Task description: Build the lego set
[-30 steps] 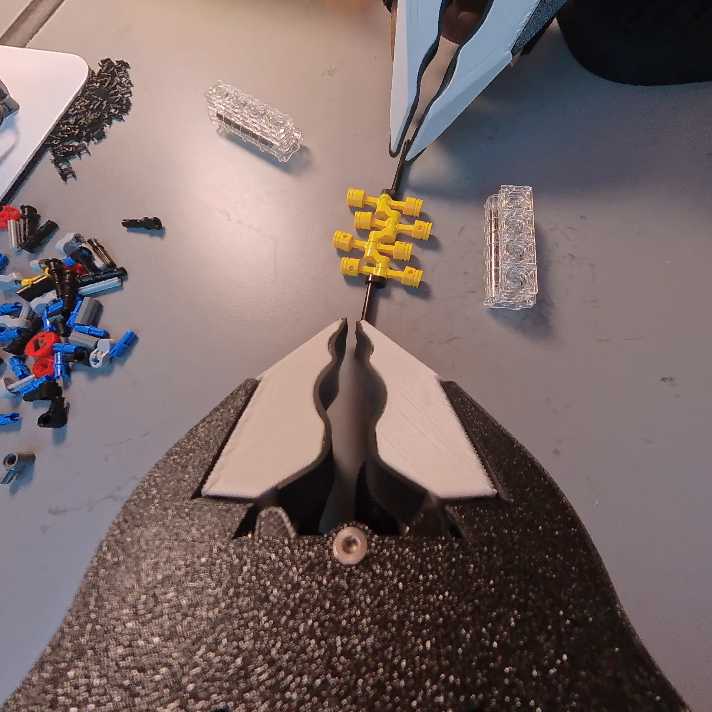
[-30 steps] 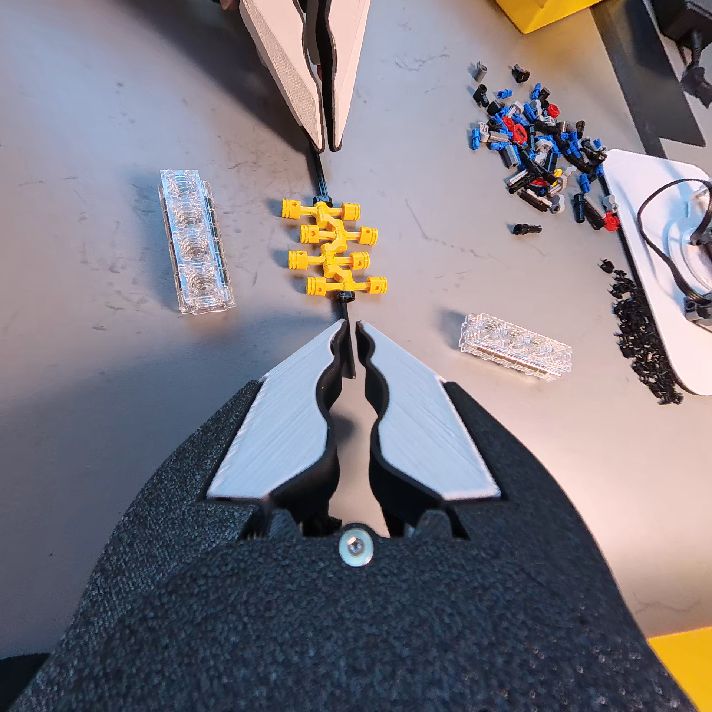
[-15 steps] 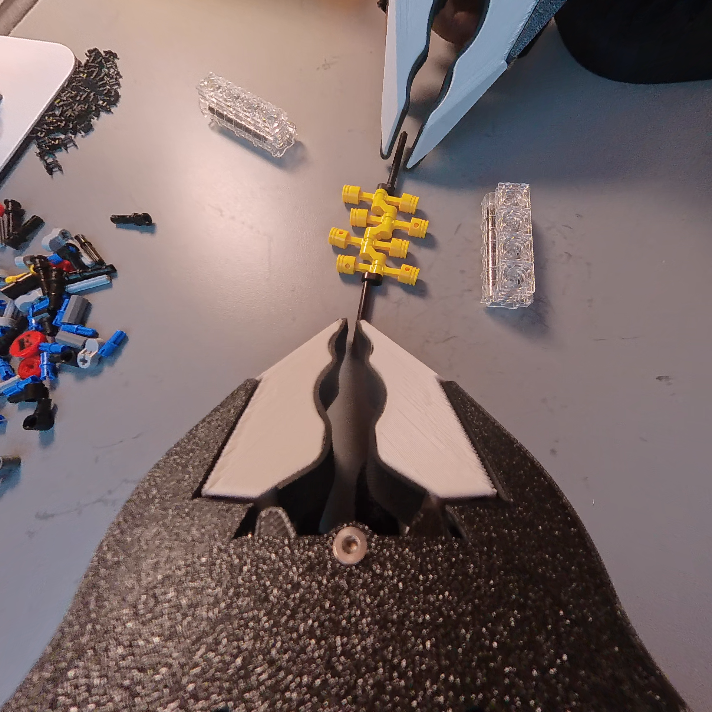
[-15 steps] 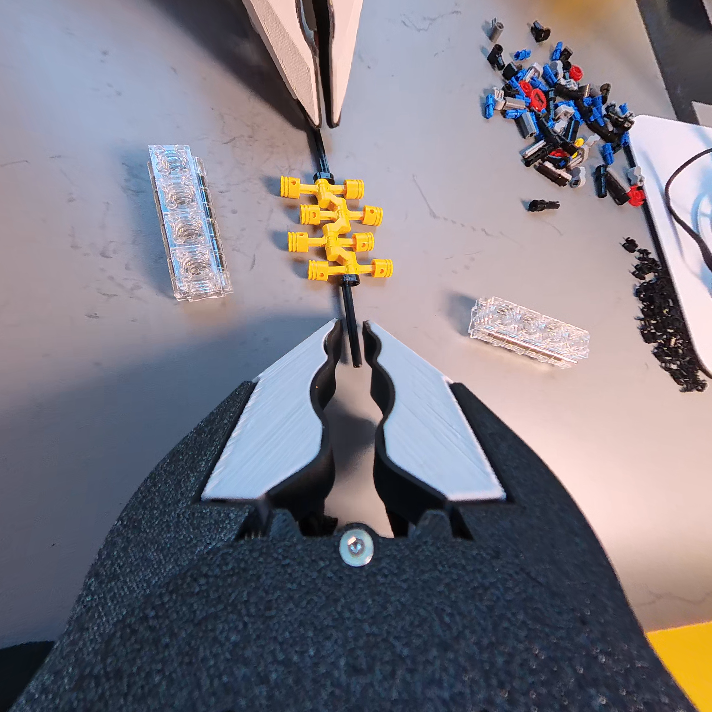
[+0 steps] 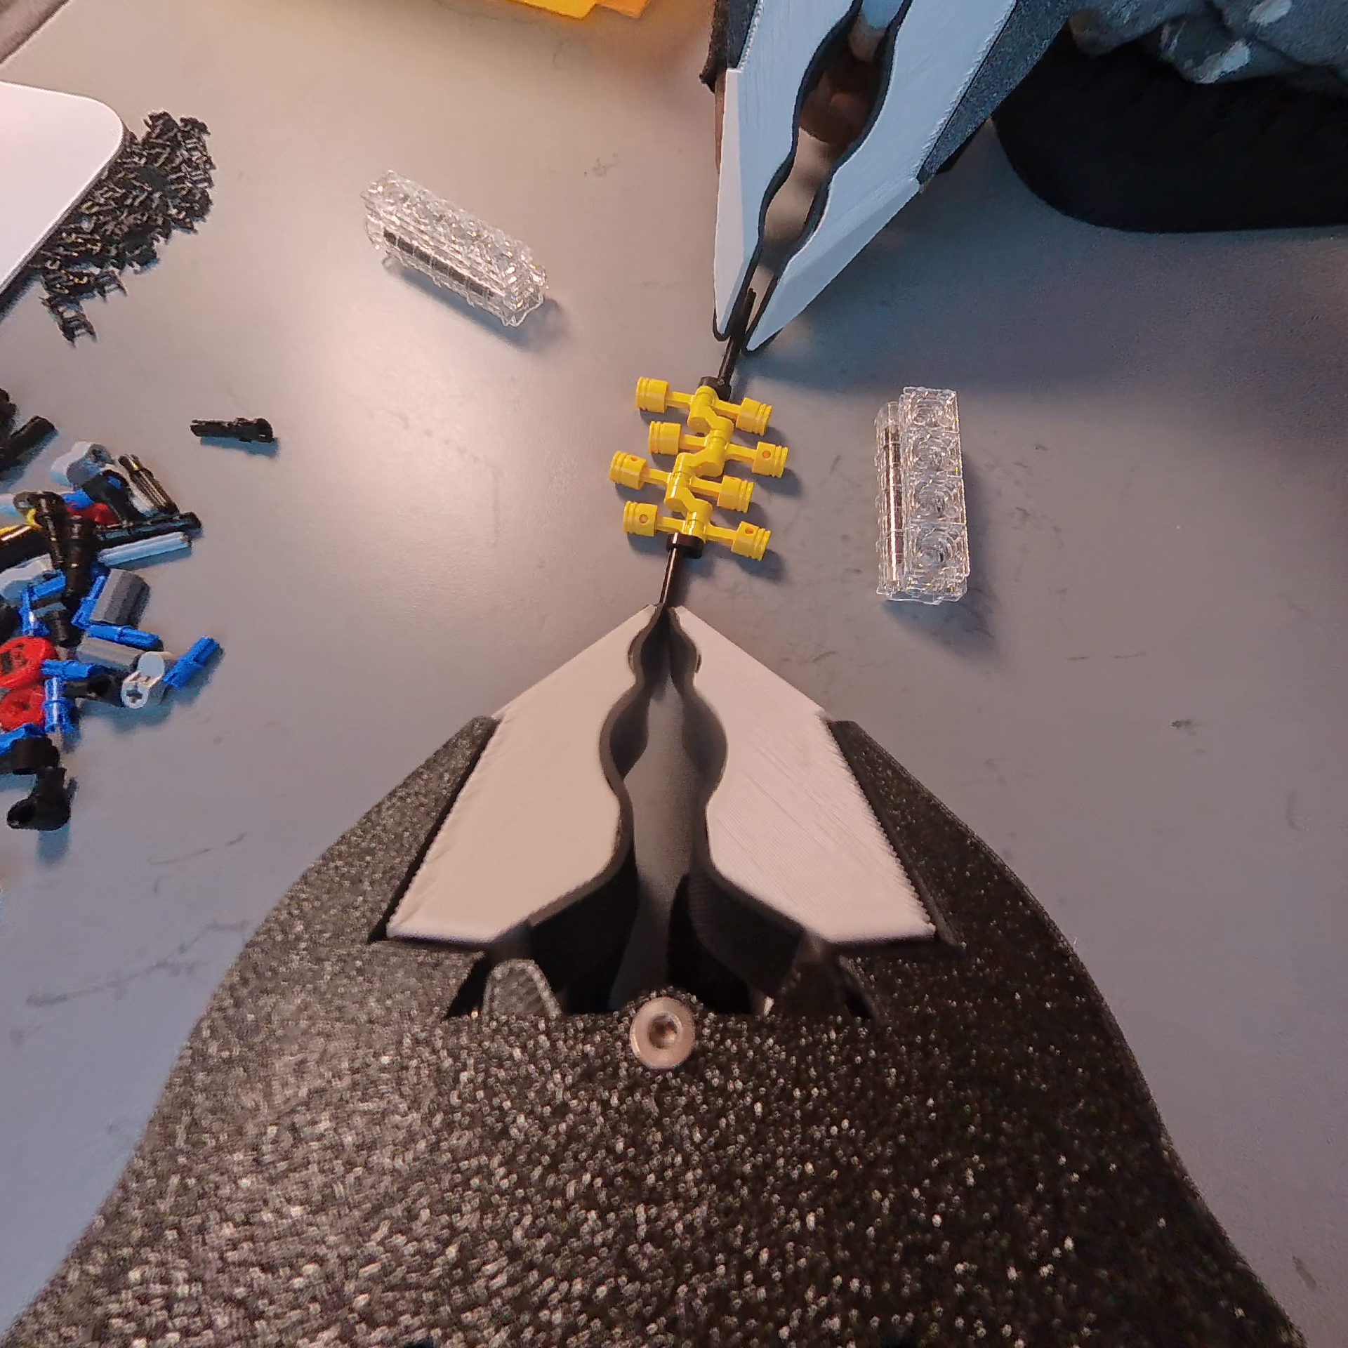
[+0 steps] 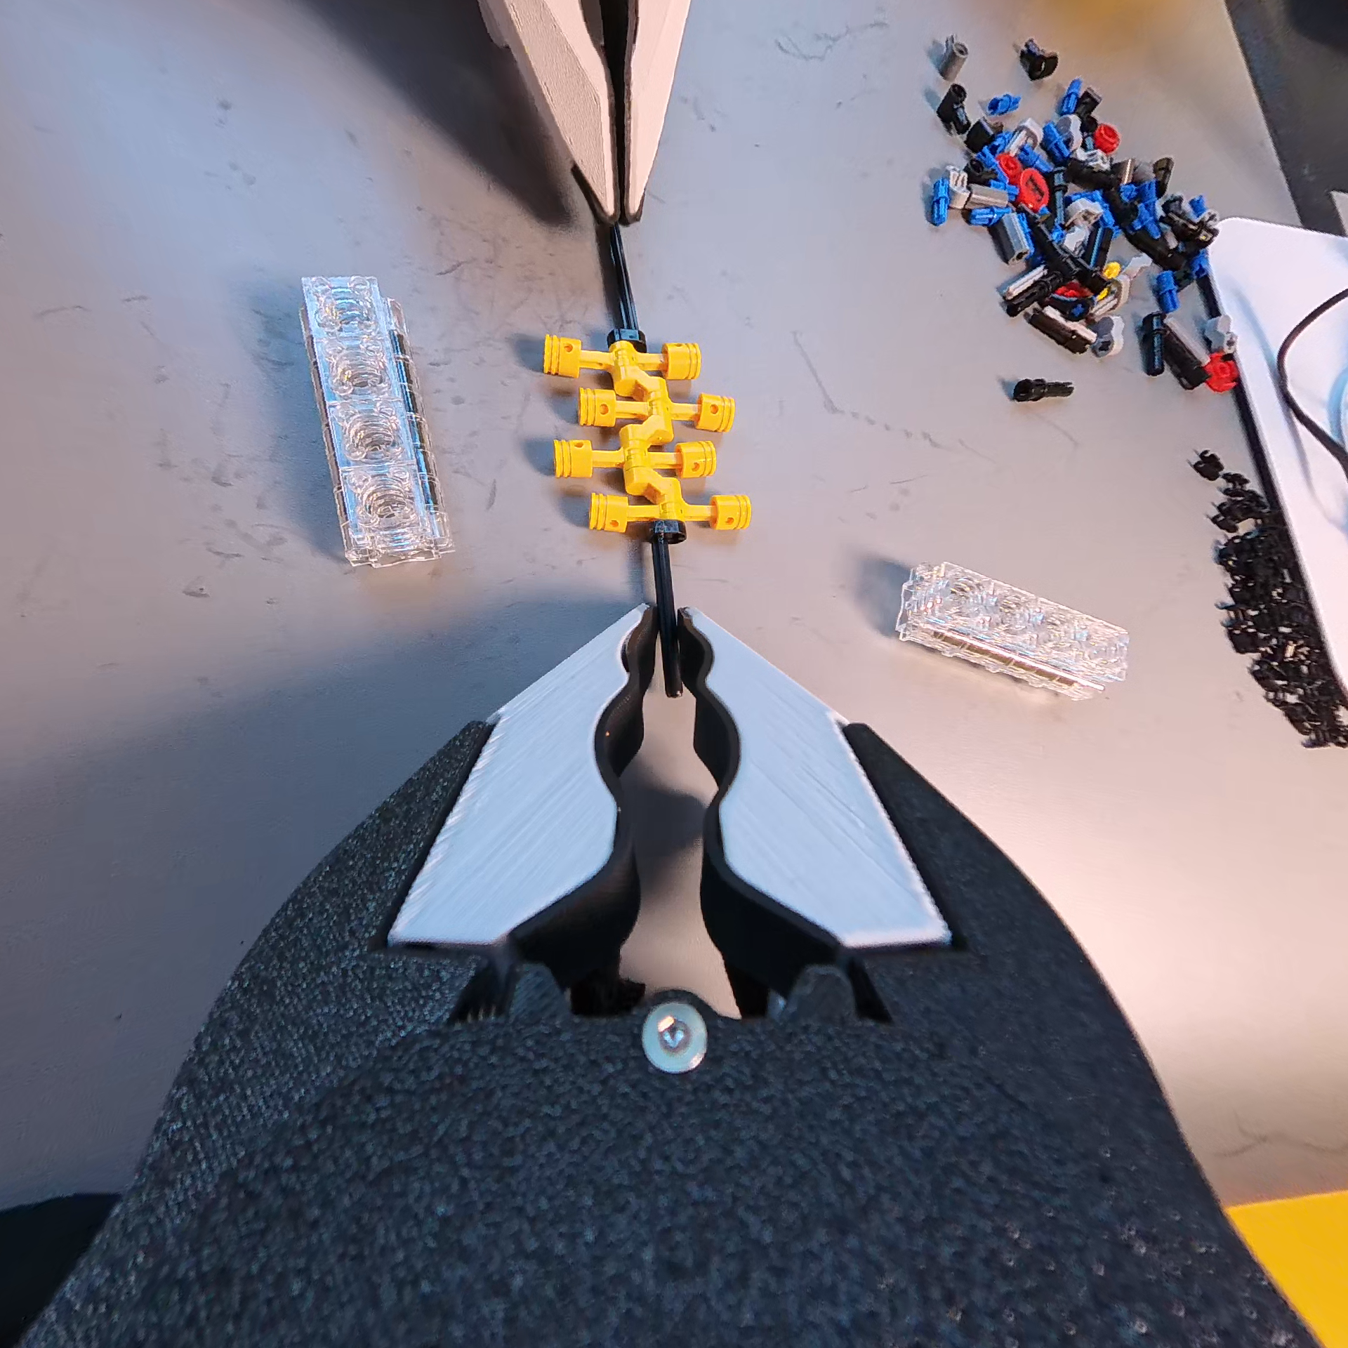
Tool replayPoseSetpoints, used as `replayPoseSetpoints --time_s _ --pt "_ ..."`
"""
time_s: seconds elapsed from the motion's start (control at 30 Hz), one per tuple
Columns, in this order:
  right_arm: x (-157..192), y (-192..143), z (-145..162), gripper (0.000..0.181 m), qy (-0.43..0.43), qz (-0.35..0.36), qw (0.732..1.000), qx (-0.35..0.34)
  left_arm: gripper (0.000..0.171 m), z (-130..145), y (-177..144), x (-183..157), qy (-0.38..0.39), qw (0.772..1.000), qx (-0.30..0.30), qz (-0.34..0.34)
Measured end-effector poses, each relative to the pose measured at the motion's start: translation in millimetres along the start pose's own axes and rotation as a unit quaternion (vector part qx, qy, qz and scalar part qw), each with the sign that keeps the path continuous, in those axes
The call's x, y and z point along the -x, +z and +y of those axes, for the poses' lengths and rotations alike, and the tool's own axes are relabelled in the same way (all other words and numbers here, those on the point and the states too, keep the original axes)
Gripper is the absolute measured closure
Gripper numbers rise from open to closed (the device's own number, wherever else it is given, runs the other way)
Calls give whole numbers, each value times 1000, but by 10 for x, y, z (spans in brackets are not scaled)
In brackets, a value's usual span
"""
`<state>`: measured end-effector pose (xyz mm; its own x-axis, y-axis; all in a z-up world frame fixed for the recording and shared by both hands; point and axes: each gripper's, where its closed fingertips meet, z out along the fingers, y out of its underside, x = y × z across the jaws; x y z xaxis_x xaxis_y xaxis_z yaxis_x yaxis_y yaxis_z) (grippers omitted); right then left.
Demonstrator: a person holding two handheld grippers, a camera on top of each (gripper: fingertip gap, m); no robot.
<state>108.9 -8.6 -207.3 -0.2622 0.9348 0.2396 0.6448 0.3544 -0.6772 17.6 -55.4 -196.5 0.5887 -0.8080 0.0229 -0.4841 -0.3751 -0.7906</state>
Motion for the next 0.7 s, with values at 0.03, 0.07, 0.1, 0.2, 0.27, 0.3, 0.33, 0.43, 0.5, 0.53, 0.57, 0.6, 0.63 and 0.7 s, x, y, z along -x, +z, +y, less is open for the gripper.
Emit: replayPoseSetpoints --time_s 0.03,0.07,0.1,0.2,0.27,0.3,0.33,0.43,0.5,0.53,0.57,0.6,0.63,0.7 --pt "-3 -6 -6 177 1 0 1000 -2 171 -4 -7 5 -2 1000 -2 0" --pt "-9 -11 -14 177 2 1 1000 -5 171 -8 -12 10 -3 1000 -3 0" --pt "-12 -18 -20 177 3 1 1000 -7 171 -10 -16 13 -4 1000 -4 0" --pt "-22 -25 -20 177 5 2 1000 -8 171 0 -17 19 -6 1000 -2 0" --pt "-25 -21 -5 177 4 3 1000 -5 171 26 -6 29 -4 1000 4 -4" --pt "-28 -19 -1 177 4 4 1000 -4 171 35 -1 34 -2 1000 6 -6" --pt "-28 -19 -2 177 5 4 1000 -5 171 39 1 38 -2 1000 7 -8" --pt "-33 -25 -7 177 6 4 1000 -7 171 30 -8 67 -1 1000 2 -17" --pt "-34 -22 -2 176 6 4 1000 -7 161 29 -8 89 -2 1000 0 -23" --pt "-30 -19 2 177 6 3 1000 -6 156 34 -1 95 -2 1000 2 -26" --pt "-27 -14 8 176 5 2 1000 -5 153 46 12 92 -1 1000 6 -27" --pt "-22 -11 10 176 5 1 1000 -4 151 61 25 89 2 1000 11 -28" --pt "-16 -7 10 176 4 0 1000 -4 151 77 39 84 5 999 16 -29" --pt "-8 -4 4 177 3 -1 1000 -6 156 105 64 58 10 999 26 -24"
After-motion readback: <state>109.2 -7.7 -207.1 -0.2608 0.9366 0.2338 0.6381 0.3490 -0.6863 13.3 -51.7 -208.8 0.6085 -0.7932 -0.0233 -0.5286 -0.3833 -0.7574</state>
